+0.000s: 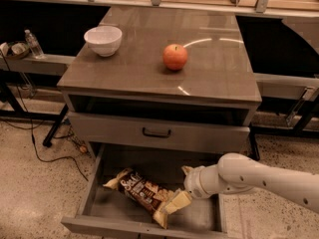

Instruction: Pick brown chip bag from middle drawer and place on counter

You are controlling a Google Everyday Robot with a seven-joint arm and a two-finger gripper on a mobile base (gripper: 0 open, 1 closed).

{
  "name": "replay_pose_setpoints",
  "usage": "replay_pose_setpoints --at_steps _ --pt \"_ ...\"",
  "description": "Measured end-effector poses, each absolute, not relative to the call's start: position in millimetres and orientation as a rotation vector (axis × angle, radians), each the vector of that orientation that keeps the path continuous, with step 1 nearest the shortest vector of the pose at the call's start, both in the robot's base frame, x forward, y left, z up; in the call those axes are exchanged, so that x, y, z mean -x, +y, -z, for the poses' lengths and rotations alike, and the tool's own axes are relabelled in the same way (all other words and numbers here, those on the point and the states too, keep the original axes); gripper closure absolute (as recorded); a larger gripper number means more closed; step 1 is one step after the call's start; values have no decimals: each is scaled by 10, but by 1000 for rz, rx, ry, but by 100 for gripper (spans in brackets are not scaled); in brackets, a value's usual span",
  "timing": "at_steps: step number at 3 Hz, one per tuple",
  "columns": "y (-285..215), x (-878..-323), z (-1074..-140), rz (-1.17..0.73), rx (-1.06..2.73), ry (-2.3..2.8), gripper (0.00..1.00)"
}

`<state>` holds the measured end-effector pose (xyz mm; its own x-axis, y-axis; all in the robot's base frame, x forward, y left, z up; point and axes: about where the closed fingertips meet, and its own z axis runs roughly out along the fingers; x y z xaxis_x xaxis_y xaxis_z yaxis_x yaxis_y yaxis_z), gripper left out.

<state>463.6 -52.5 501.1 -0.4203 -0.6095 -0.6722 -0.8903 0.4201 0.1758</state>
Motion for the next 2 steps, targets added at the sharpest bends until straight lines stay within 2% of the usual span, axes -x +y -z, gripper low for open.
replay_pose_setpoints --at_steps 2 --pt "-391 -4627 -4862 -773 1183 2174 0"
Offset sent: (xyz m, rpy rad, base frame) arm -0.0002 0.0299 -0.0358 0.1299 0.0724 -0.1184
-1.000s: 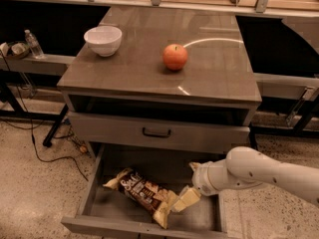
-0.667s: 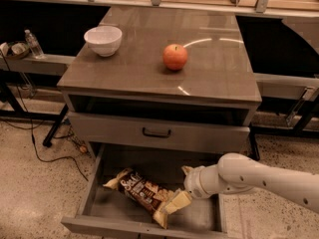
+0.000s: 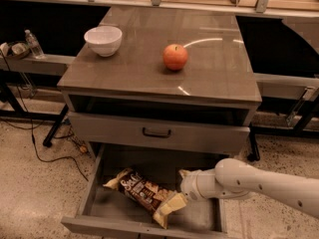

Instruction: Pick brown chip bag from middle drawer and place on counter

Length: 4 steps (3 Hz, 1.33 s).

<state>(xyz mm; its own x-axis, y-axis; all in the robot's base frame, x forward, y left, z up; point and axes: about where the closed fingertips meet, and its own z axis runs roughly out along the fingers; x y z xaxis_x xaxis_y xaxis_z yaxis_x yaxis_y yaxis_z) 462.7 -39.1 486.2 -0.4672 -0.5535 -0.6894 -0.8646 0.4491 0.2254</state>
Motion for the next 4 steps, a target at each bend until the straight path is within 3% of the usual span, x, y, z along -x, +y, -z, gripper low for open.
replay_pose_setpoints --at_steps 3,4 --pt "380 -4455 -4346 -899 1027 2201 0" --pt "486 -4492 -4141 -876 969 2195 16"
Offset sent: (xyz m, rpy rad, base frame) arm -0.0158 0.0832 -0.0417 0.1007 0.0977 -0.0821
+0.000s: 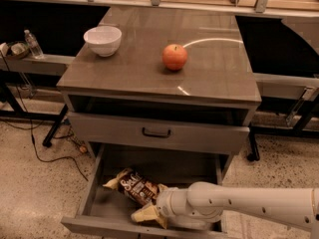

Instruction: Pick brown chip bag from middle drawer and place on counter

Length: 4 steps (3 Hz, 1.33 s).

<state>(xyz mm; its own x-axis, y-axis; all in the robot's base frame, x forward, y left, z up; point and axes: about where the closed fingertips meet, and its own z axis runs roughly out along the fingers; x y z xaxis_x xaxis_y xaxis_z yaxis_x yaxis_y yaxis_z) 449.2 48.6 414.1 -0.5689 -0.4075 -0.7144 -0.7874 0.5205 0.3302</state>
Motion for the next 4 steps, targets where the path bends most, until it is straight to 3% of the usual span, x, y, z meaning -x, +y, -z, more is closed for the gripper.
replay_pose_setpoints --at_steps 3,4 --pt "350 -4857 -4278 -758 841 2132 85" --pt "137 -4928 -4669 -664 895 2055 100"
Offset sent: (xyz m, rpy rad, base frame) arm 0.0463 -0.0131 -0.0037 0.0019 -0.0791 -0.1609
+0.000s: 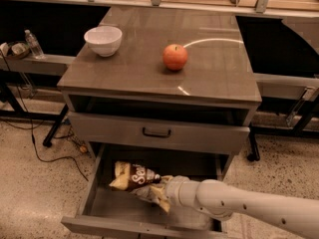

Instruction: Pick brown chip bag from middle drawer and place on counter

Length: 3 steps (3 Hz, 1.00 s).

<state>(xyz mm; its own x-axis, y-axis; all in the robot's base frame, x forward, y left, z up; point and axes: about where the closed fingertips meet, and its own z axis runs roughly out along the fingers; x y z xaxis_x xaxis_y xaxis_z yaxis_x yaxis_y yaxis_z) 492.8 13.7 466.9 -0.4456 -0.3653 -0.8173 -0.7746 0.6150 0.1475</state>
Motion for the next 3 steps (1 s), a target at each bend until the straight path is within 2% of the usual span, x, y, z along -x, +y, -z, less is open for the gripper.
replay_pose_setpoints --at_steps 1,2,3 --pt "-100 -4988 -5152 -533 1047 1992 100" --pt "-135 -4984 -5162 -523 1052 1997 100" --pt "-436 -4982 -5319 -430 1095 2022 100"
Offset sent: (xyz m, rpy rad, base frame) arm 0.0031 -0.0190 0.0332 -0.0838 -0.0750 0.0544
